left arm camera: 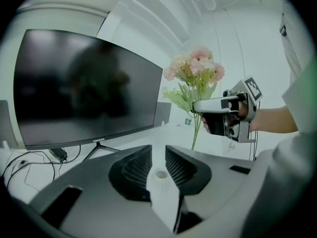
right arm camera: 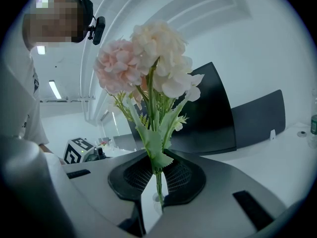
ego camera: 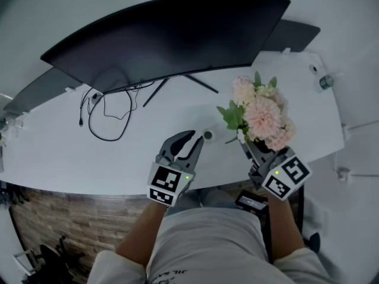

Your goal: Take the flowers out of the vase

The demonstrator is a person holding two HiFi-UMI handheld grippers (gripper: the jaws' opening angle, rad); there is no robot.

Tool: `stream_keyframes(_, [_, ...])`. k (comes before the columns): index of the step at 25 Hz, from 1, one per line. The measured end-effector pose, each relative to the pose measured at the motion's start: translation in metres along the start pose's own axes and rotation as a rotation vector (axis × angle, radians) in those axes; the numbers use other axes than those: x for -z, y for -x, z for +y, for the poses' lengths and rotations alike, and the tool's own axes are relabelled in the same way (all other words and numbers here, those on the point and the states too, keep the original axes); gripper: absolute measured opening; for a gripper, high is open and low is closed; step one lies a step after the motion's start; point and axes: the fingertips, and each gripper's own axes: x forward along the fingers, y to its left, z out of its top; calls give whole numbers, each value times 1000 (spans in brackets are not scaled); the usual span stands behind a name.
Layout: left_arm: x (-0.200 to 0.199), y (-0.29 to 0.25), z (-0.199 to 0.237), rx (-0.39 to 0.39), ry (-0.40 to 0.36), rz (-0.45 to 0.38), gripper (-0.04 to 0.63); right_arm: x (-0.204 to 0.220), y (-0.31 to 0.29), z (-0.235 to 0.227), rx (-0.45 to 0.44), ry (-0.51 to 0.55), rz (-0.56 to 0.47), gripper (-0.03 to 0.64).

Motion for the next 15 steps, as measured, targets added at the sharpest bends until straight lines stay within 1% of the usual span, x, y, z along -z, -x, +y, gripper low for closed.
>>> stream_keyframes(2, [-4, 5, 3, -11, 6, -10, 38, -2, 0, 3, -5, 0, -8, 63])
stream_keyframes(5, [-5, 12, 7, -26, 15, -15, 4, -4, -1, 6, -14, -1, -19, 63])
stream_keyframes(15, [-16, 29, 4, -46, 9, -15, 3, -7, 4, 16, -18, 18, -15, 63])
